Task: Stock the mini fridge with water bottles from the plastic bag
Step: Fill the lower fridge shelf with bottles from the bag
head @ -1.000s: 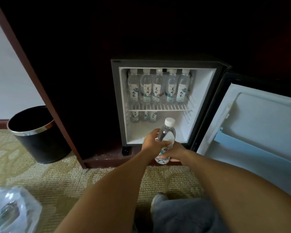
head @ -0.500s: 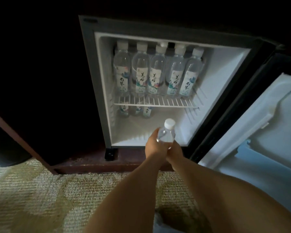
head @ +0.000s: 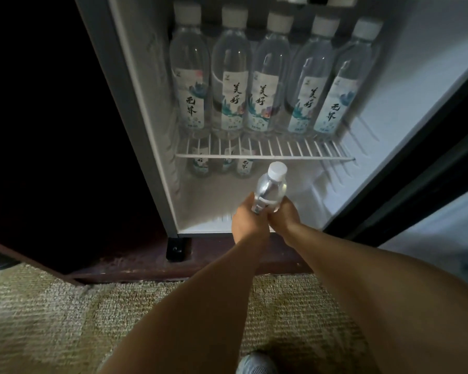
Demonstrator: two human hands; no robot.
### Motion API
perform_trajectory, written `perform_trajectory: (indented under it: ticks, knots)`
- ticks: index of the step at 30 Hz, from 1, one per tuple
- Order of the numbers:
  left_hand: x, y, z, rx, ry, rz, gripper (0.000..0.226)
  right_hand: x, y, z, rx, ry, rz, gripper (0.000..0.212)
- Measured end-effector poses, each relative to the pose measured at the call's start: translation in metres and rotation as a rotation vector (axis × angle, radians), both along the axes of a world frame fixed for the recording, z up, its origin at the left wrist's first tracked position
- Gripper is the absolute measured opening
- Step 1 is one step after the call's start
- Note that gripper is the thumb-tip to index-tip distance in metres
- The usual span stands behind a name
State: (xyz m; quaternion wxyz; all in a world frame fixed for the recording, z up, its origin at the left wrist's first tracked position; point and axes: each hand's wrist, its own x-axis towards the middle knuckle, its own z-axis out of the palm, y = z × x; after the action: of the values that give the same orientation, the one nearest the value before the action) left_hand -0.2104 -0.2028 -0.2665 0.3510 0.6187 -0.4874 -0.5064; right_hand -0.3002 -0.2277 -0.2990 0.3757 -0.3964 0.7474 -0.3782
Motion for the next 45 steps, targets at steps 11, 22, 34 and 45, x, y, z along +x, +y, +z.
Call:
perform_trajectory:
  ticks: [11,22,34,45]
  knots:
    - [-0.007,-0.04,-0.053,-0.1,-0.231,0.03,0.027,-0.017,-0.053,-0.021,-0.068,0.031,-0.005,0.048]
    - [-0.012,-0.087,-0.072,-0.172,-0.152,0.056,0.06,-0.033,-0.093,-0.033,-0.159,-0.081,0.069,0.054]
    - [-0.027,-0.104,-0.064,-0.101,0.018,0.078,0.068,-0.034,-0.101,-0.027,-0.181,-0.106,0.075,0.052]
    - [-0.035,-0.096,-0.059,-0.082,0.026,0.001,0.088,-0.035,-0.108,-0.035,-0.276,0.05,-0.125,0.088]
